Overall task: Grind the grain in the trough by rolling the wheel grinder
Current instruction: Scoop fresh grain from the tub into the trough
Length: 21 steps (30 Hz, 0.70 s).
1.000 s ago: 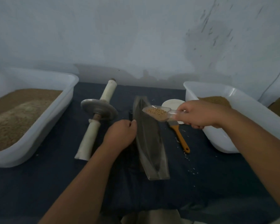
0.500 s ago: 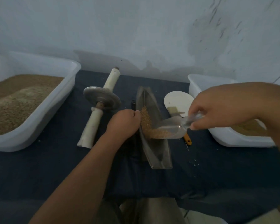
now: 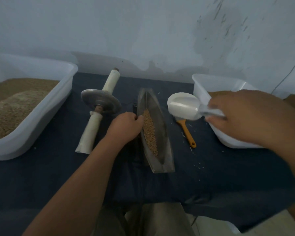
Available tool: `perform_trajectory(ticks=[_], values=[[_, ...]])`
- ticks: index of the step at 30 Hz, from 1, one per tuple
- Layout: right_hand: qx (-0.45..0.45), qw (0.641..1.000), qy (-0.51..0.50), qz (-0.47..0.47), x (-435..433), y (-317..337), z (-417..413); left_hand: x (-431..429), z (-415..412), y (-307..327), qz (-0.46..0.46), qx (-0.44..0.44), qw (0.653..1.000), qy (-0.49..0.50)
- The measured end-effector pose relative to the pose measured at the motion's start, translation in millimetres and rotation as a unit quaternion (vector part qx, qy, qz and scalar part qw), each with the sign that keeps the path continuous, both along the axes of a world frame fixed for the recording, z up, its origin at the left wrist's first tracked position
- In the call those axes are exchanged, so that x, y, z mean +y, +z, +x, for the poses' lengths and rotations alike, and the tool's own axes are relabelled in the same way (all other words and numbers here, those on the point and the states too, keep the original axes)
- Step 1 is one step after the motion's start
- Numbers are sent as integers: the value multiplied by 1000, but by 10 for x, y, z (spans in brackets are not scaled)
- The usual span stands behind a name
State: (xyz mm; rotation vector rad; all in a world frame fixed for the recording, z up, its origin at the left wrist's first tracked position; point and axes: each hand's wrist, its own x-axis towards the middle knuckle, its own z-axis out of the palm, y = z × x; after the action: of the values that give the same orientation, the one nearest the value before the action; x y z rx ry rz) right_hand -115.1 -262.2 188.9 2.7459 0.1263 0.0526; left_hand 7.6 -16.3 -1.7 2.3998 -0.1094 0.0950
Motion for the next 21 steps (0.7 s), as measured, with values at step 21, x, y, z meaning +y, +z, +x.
perform_trajectory(ticks=[21], values=[[80, 944, -276, 161, -1804, -915, 1345, 36, -197, 260, 41, 41, 998, 27]])
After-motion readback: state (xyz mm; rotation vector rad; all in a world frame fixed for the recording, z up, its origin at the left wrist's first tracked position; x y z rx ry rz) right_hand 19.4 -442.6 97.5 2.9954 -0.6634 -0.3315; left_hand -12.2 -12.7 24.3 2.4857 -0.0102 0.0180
